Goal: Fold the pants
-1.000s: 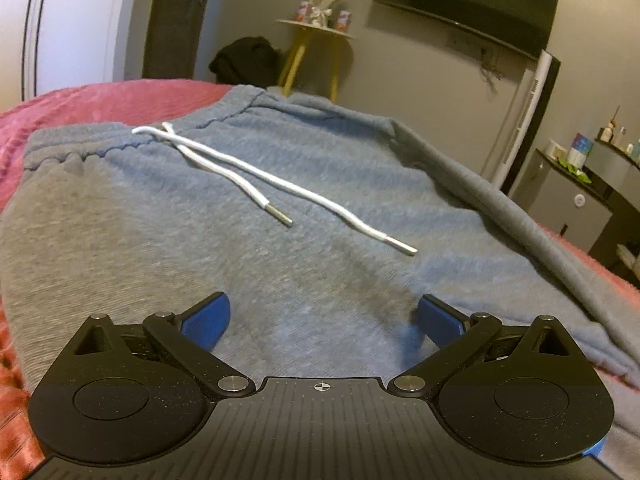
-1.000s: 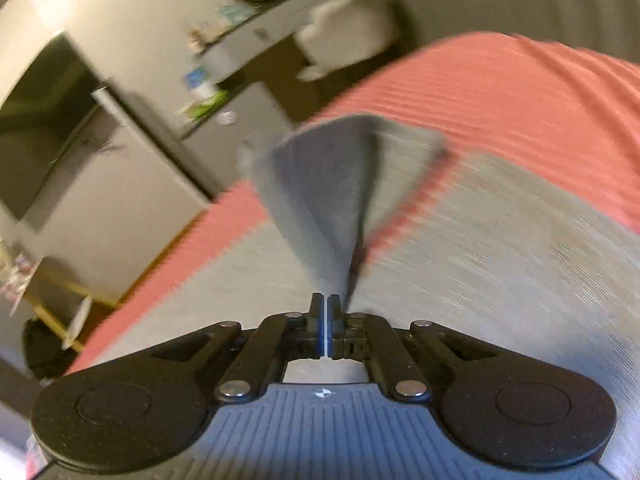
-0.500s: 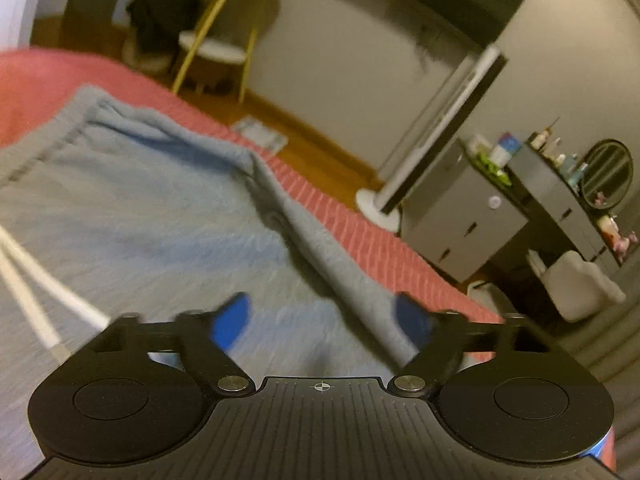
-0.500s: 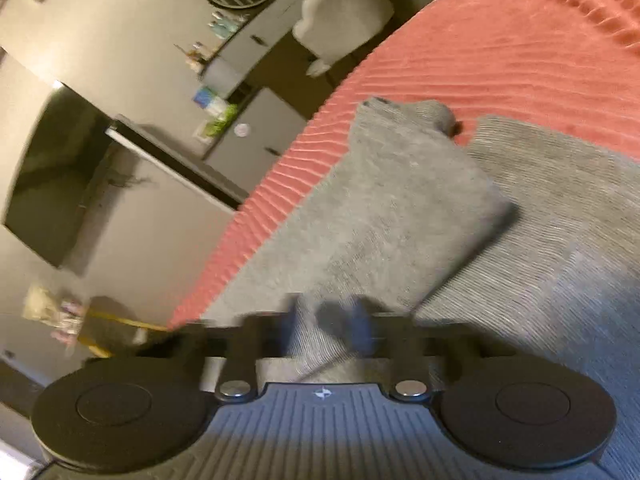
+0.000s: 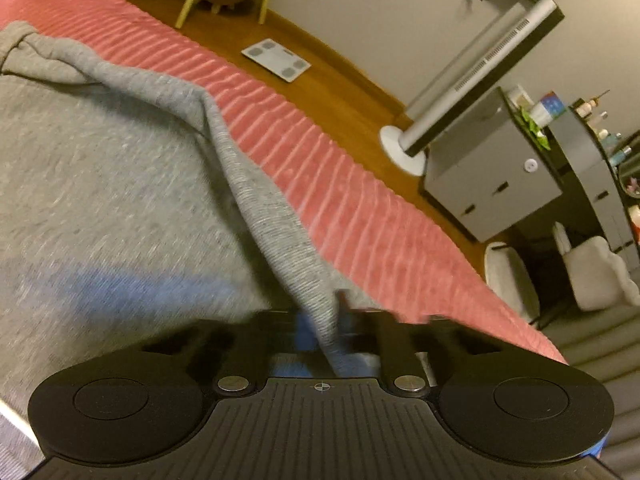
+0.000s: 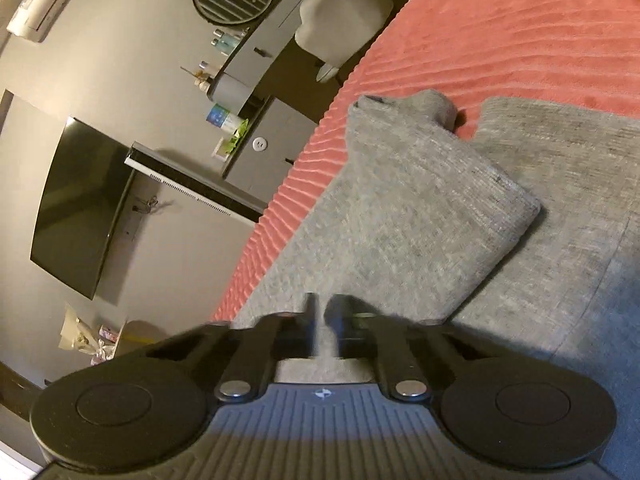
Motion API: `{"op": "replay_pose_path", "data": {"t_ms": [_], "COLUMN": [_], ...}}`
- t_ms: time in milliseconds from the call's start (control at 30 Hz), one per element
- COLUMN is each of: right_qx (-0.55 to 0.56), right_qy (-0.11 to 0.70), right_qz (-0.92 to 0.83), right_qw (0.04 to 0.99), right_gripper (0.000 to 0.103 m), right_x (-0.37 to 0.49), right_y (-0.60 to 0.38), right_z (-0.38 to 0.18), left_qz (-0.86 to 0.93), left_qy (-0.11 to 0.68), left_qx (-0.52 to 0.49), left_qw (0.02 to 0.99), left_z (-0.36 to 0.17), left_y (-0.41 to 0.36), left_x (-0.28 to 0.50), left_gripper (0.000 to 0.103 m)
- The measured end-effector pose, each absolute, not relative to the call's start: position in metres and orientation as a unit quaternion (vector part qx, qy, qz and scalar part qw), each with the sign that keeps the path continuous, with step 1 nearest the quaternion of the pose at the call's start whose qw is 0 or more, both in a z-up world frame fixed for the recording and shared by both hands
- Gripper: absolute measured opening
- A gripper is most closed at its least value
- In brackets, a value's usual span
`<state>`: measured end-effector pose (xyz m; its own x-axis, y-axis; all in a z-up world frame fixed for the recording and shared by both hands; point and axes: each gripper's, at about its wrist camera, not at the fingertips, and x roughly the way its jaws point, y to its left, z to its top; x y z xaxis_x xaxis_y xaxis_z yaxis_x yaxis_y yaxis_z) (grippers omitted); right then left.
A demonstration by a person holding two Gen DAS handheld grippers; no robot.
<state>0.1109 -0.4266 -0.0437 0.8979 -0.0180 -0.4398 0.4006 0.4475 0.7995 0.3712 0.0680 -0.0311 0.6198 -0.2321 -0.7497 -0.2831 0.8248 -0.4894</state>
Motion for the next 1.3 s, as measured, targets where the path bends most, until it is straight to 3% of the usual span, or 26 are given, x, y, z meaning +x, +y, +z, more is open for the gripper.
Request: {"op": "replay_pose_path", "data": {"t_ms": [267, 333, 367, 467, 500, 733, 833, 900, 933, 1133, 1300], "right_qx": [0.533, 0.528, 0.529, 0.566, 0.572, 0.597, 0.597, 0.601, 0.602, 0.589, 0.571], "right_qy": [0.116, 0.14, 0.159, 0.215, 0.233, 0.206, 0.183, 0.182, 0.186, 0.159, 0.099], "right_qz": [-0.108, -0.127, -0.13, -0.121, -0.119, -0.146, -0.144, -0.143, -0.146, -0.129, -0.107], "right_qw": [0.831, 0.828, 0.823, 0.787, 0.777, 0.762, 0.768, 0.765, 0.762, 0.782, 0.808], "right_gripper": [0.0, 0.002, 0.007, 0.04, 0.044, 0.041, 0.029, 0.006, 0.005, 0.005, 0.005], "right_x": [0.083, 0.075, 0.074, 0.078, 0.082, 0.103, 0.108, 0.113, 0.115, 0.112, 0.082], "right_y": [-0.437, -0.437, -0.436, -0.43, -0.427, -0.433, -0.435, -0.435, -0.436, -0.436, -0.441], "right_z": [-0.007, 0.001, 0.001, -0.019, -0.026, -0.049, -0.056, -0.065, -0.069, -0.054, -0.008], "left_qz": [-0.024, -0.02, -0.019, -0.011, -0.011, -0.006, -0.004, 0.0, 0.003, 0.003, -0.022], "left_qy": [0.358, 0.365, 0.369, 0.371, 0.369, 0.374, 0.376, 0.38, 0.382, 0.364, 0.319], "left_qx": [-0.272, -0.274, -0.274, -0.277, -0.287, -0.289, -0.287, -0.288, -0.29, -0.286, -0.278], "left_qw": [0.893, 0.889, 0.888, 0.886, 0.884, 0.881, 0.881, 0.879, 0.878, 0.886, 0.906], "left_z": [0.037, 0.044, 0.045, 0.049, 0.048, 0.042, 0.037, 0.032, 0.03, 0.039, 0.073], "left_y": [0.067, 0.068, 0.068, 0.07, 0.072, 0.074, 0.074, 0.074, 0.074, 0.073, 0.072], "left_x": [0.281, 0.269, 0.265, 0.259, 0.257, 0.263, 0.265, 0.267, 0.267, 0.254, 0.209], "left_gripper": [0.007, 0.007, 0.007, 0.007, 0.007, 0.007, 0.007, 0.007, 0.007, 0.007, 0.007]}}
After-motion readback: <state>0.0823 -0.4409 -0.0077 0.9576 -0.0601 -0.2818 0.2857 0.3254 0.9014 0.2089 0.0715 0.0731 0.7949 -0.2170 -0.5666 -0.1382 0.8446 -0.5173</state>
